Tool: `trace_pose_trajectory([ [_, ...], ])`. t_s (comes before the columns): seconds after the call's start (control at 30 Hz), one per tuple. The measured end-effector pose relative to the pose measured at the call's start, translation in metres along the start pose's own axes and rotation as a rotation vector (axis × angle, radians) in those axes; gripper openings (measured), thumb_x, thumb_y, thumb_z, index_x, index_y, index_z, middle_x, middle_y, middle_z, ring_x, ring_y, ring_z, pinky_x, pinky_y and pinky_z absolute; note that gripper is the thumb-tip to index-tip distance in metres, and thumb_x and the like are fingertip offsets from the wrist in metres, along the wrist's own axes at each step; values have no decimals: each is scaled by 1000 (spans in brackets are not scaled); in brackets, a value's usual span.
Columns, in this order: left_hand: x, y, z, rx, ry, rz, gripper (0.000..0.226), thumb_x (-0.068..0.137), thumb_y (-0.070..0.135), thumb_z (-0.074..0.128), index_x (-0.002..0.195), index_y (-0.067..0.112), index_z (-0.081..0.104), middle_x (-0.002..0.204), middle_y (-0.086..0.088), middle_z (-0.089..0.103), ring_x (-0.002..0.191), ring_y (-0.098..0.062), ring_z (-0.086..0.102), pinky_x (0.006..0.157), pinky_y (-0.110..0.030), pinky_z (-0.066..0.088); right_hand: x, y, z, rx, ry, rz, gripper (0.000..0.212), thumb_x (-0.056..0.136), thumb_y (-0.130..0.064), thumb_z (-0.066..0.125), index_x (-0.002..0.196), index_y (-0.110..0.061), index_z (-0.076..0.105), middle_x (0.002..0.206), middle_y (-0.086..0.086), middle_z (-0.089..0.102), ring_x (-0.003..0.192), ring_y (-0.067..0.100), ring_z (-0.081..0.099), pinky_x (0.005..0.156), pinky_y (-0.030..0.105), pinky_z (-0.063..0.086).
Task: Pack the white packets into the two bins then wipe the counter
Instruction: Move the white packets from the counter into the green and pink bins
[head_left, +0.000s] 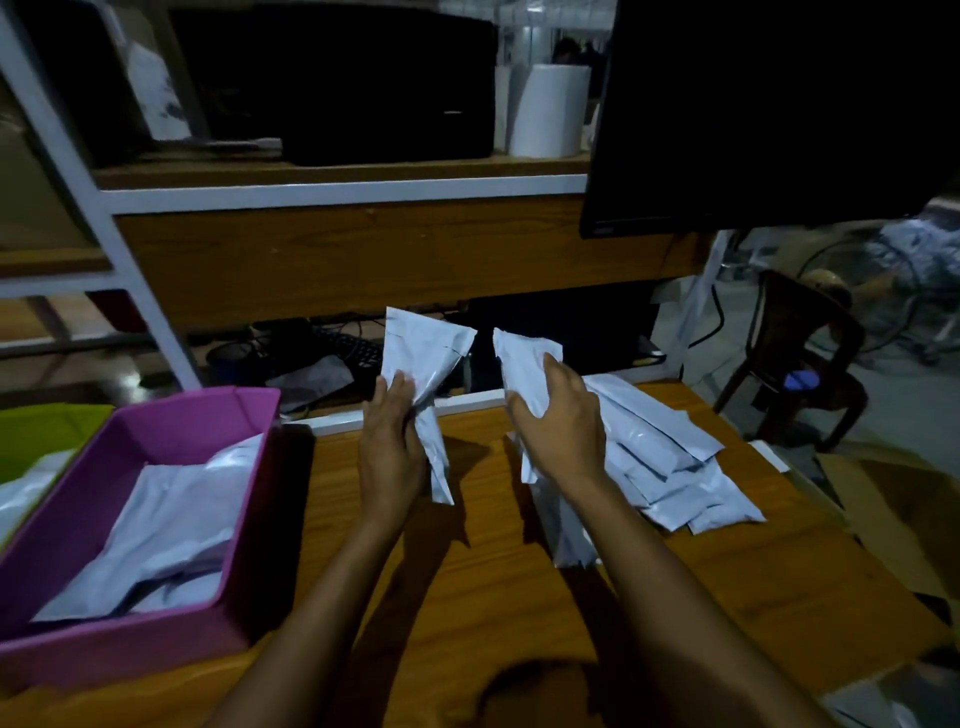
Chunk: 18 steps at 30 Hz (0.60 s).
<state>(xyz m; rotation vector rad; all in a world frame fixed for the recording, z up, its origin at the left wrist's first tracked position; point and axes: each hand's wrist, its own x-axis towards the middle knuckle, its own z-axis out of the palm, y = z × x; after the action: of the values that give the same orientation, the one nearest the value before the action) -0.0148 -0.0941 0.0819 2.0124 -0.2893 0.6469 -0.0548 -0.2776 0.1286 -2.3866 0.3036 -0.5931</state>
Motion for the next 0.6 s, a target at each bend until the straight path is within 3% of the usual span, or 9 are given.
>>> trace_pose_trajectory([
  [0.2, -52, 26, -83, 14, 73, 54, 50, 94, -9, 46, 141, 9, 48, 148, -4, 45, 144, -17, 32, 116, -36, 32, -94, -41, 14, 160, 103, -75, 66, 92, -48, 55, 149, -25, 32, 154, 1, 35, 140, 23, 32, 109, 41, 34],
  [0.3, -85, 29, -131, 66, 123, 60, 47, 95, -9, 46, 139, 7, 51, 145, -3, 47, 142, -20, 35, 115, -34, 32, -139, -64, 16, 205, 97, -114, 67, 89, -53, 50, 148, -26, 33, 154, 0, 35, 140, 21, 32, 109, 38, 35],
  [0.4, -111, 19, -179, 106, 155, 41, 46, 93, -11, 45, 136, 4, 53, 143, -7, 50, 140, -25, 40, 114, -28, 32, -178, -91, 18, 237, 70, -140, 66, 87, -54, 48, 147, -27, 37, 153, 0, 36, 137, 19, 33, 102, 26, 29],
  [0.47, -125, 8, -211, 145, 185, 20, 48, 92, -13, 46, 136, 4, 53, 143, -4, 49, 140, -24, 39, 114, -18, 30, -199, -112, 22, 269, 44, -169, 65, 87, -53, 50, 146, -29, 37, 152, -1, 37, 135, 17, 33, 100, 26, 30],
  [0.6, -141, -16, -273, 222, 234, -4, 45, 93, -8, 46, 136, 1, 53, 142, -4, 47, 141, -20, 36, 115, -20, 28, -225, -155, 40, 314, -21, -223, 65, 85, -52, 52, 144, -28, 41, 150, -1, 41, 130, 18, 37, 97, 29, 36],
])
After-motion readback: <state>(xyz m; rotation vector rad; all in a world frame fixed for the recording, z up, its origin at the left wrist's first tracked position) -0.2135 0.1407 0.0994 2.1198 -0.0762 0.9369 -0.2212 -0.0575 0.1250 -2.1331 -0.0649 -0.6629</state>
